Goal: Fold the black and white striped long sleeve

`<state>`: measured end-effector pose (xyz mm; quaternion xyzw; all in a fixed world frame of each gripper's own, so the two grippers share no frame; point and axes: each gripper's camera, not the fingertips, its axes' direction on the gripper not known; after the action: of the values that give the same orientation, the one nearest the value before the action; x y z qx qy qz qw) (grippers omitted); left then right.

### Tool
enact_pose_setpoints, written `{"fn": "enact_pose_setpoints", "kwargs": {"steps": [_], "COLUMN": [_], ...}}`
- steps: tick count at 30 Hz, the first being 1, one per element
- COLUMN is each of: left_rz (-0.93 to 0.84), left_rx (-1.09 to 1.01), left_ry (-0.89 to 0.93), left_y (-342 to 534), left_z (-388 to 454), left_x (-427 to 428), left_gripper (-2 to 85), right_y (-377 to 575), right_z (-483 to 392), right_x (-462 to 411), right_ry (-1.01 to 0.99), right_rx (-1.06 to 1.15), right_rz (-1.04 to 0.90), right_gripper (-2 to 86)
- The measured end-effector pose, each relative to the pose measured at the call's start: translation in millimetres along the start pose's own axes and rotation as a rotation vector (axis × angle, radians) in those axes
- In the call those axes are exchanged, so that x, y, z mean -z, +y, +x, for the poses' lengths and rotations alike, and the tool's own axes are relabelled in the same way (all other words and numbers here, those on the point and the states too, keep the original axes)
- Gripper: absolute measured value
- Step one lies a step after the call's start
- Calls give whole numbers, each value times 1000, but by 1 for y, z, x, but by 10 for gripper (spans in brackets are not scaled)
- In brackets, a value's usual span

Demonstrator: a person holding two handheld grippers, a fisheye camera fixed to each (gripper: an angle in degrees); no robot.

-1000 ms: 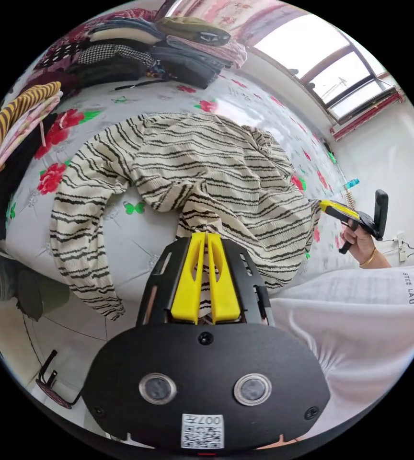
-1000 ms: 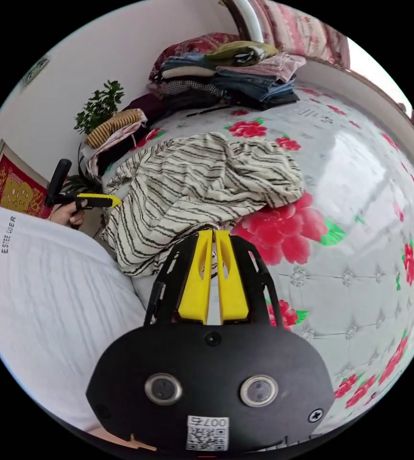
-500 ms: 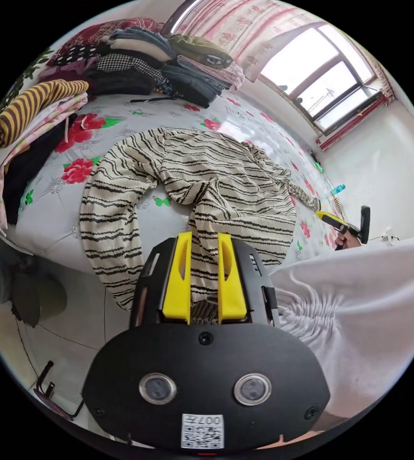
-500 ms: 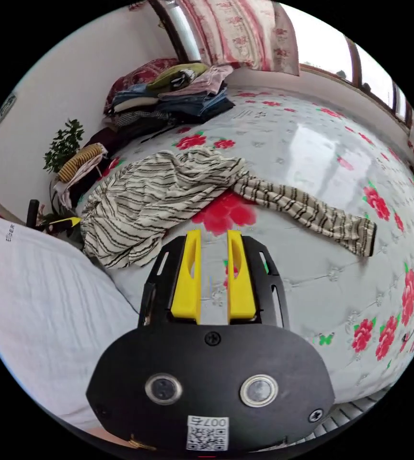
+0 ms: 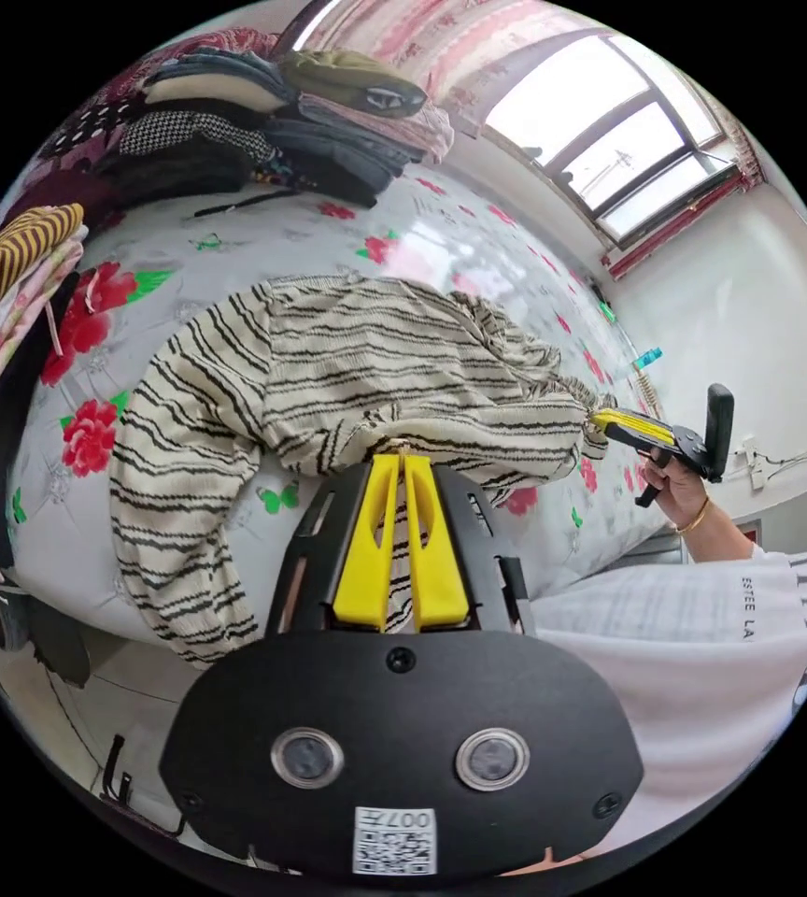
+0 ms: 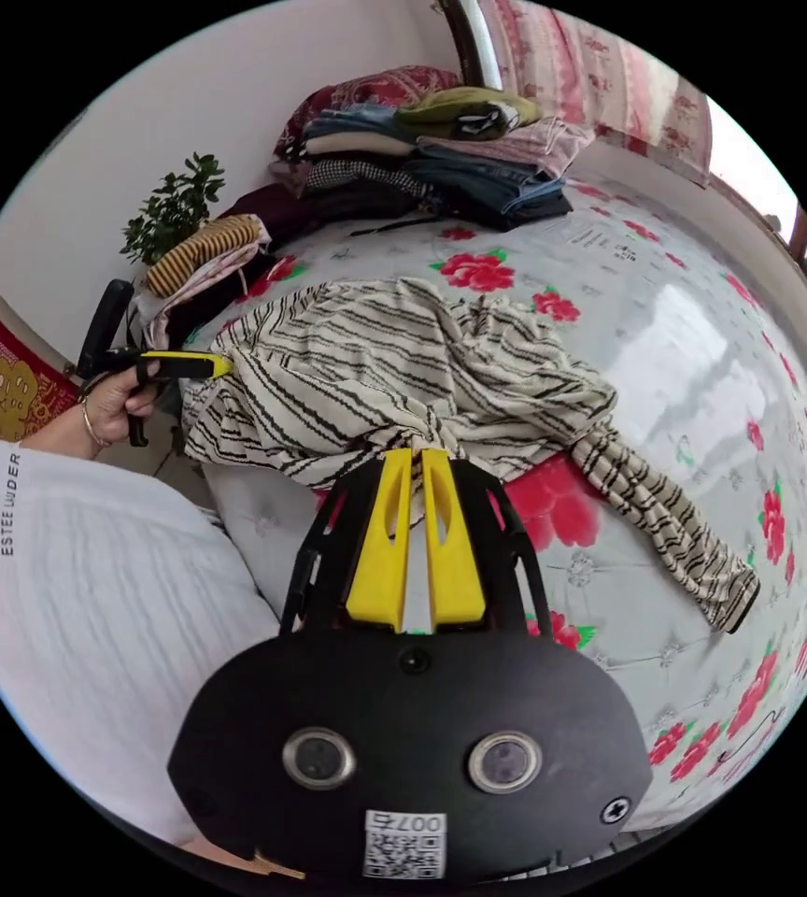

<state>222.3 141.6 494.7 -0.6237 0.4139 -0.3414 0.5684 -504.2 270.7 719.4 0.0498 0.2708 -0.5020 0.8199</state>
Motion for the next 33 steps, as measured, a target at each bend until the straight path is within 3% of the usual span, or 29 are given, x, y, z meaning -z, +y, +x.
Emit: {"fn": "enact_pose_setpoints", "kwargs": {"steps": [3,7,12,17,21,23,27,29,33], "left_rz": [67,124,-1,-111,-198,-227,-274,-201,-5], "left_rx": [37,69,-5,-140,-231,-255,-232,-200,-71], "left_ry": [-51,-30,-22,29,-91,-204,-198,-137,-39], "left_y": [-18,-8,25,41,27,13,-15,-23,-19], "left_z": [-12,-18,7,64,88,93,88,77,46], "left_x": [19,36,7,-29,-63,-79,-73,-33,74], "left_gripper": [51,75,100,138,124,75,14,1,-5], "right_y": [-12,1,30,-8,-61,-79,-88,-77,-20], "right_z": [26,52,68,80,78,82,94,99,110], "right_x": [44,54,25,16,-6,-24,-57,-33,114], "right_ry": [76,67,51,6,44,44,88,174,187], "right_rx": [-65,-143,-187,-181,-155,-175,-181,-196,-173], "right_rz": [169,186,94,85,64,22,-125,-71,205], "right_gripper": [27,49,72,83,81,72,21,9,0]}}
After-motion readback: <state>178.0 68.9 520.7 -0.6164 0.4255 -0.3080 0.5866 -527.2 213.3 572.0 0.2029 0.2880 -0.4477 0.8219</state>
